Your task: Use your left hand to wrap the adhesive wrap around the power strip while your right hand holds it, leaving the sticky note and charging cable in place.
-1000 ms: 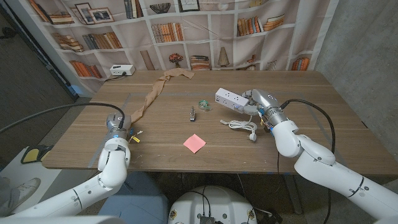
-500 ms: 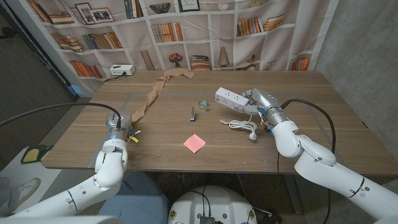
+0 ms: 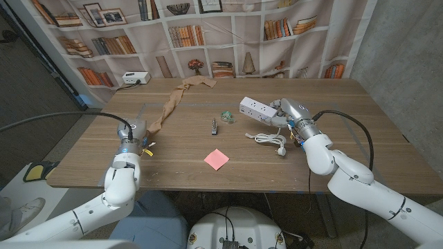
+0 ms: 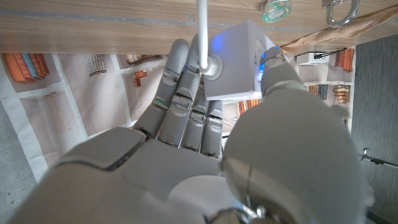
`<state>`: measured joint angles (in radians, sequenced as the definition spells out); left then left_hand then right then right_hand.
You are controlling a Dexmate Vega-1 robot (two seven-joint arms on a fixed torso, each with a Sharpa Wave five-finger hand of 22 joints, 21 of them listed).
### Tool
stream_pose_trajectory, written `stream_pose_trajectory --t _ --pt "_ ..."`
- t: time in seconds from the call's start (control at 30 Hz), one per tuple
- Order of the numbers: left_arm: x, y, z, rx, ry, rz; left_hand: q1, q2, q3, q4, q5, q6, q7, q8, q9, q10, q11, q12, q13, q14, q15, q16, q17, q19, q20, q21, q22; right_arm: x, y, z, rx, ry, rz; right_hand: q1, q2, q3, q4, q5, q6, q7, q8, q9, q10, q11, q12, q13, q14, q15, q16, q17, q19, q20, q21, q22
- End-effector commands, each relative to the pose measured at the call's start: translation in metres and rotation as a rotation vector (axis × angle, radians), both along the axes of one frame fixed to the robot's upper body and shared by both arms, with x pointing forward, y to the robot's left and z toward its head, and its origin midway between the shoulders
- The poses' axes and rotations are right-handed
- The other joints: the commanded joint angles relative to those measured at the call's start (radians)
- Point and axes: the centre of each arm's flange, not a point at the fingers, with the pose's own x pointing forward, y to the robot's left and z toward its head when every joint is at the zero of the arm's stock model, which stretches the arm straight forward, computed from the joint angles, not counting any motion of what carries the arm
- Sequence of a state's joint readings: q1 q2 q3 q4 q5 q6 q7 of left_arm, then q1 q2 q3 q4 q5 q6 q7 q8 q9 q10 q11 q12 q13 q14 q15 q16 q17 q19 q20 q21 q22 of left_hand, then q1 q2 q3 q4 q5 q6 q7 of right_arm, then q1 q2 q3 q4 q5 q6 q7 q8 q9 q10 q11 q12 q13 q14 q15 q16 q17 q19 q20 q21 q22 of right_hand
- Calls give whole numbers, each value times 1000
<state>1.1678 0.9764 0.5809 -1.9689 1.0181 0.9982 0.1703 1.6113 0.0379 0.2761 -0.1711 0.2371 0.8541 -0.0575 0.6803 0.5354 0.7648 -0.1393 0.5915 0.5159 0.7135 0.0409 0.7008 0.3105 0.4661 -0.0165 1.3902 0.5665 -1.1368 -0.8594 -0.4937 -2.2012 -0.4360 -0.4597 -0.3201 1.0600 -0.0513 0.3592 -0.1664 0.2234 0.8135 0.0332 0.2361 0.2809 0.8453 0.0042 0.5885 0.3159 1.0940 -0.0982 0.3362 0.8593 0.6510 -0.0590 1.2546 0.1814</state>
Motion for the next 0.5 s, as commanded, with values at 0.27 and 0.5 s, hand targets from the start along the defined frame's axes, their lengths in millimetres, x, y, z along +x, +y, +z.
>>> stream_pose_trajectory --t 0.27,0.5 --pt "-11 -13 15 -18 -100 -40 -35 14 25 15 13 7 -14 -4 -1 94 3 40 50 255 -247 -17 19 -5 -22 -15 -24 1 2 3 2 -8 6 138 145 60 4 3 83 -73 5 4 126 -119 7 92 95 -134 -4 4 -6 -77 9 -1" --pt "-16 -20 18 -44 -141 -75 -42 14 25 16 13 6 -13 -8 -4 86 6 35 44 251 -253 -25 16 -3 -29 -18 -36 -1 2 3 5 -11 5 139 143 60 3 3 83 -73 4 4 126 -121 6 93 96 -133 -5 6 -7 -77 12 -1"
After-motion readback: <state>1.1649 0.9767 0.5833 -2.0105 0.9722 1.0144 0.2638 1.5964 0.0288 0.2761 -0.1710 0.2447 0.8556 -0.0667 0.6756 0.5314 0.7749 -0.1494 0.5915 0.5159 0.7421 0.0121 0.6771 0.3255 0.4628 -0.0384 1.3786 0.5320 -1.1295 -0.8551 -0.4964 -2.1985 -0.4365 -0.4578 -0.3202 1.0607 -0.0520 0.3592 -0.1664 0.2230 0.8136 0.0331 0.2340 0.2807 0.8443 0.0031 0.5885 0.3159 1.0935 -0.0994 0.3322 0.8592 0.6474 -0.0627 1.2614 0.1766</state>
